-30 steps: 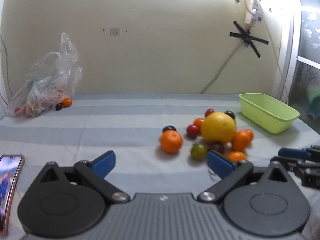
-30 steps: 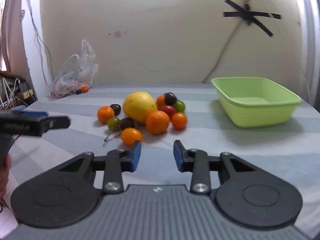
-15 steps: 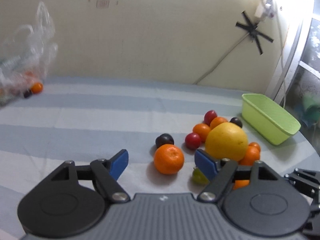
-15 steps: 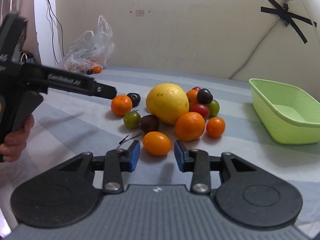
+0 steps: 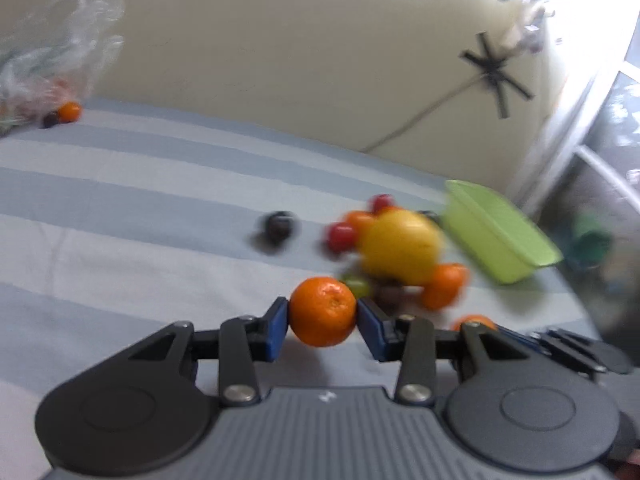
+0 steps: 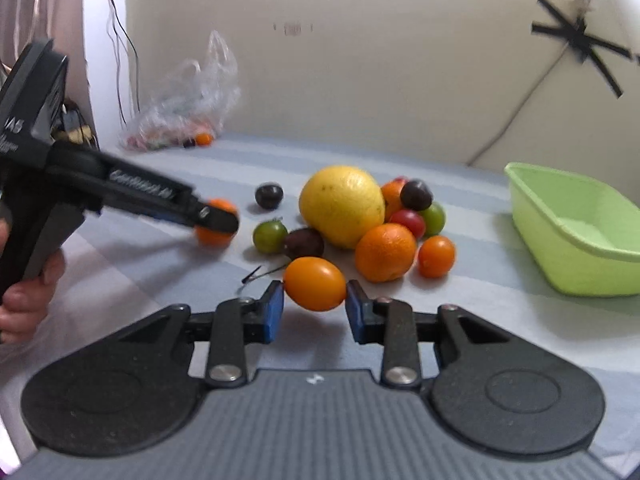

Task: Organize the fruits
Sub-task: 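Lower both fruits into the green basket and open both tools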

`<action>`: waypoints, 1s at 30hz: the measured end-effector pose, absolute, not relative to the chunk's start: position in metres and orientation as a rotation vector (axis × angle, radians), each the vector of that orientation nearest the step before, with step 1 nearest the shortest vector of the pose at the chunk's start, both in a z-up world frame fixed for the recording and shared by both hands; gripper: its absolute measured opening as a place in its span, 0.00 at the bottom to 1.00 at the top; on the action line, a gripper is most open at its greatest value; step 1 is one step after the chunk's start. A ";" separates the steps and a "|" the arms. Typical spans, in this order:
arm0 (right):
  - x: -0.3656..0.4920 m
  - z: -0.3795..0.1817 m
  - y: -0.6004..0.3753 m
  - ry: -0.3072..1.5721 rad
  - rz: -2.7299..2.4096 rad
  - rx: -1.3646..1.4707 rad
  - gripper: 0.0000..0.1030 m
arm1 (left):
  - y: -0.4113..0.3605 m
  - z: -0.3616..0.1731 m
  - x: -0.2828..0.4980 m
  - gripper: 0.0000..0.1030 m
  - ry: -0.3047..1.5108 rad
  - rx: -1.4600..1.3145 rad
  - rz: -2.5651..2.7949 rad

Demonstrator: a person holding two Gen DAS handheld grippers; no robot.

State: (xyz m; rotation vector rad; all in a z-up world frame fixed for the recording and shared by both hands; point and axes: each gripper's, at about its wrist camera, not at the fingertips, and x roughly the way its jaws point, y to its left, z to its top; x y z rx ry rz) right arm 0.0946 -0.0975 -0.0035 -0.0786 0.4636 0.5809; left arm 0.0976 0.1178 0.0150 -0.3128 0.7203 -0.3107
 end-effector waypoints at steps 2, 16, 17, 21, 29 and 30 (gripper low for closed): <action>0.090 0.001 -0.111 0.411 0.551 -0.070 0.35 | 0.098 0.030 0.098 0.37 0.698 -0.289 -0.363; 0.160 0.014 -0.246 0.313 0.181 -0.002 0.35 | -0.105 0.049 0.202 0.37 0.703 -0.135 -0.576; 0.166 0.012 -0.250 0.318 0.170 -0.007 0.35 | -0.109 0.044 0.206 0.37 0.713 -0.130 -0.568; 0.183 0.003 -0.256 0.332 0.151 -0.022 0.37 | -0.130 0.029 0.214 0.41 0.750 -0.102 -0.534; 0.164 -0.009 -0.265 0.273 0.154 -0.007 0.50 | -0.136 0.047 0.196 0.54 0.669 -0.078 -0.509; 0.162 -0.009 -0.267 0.258 0.153 0.002 0.50 | -0.131 0.053 0.188 0.54 0.647 -0.092 -0.517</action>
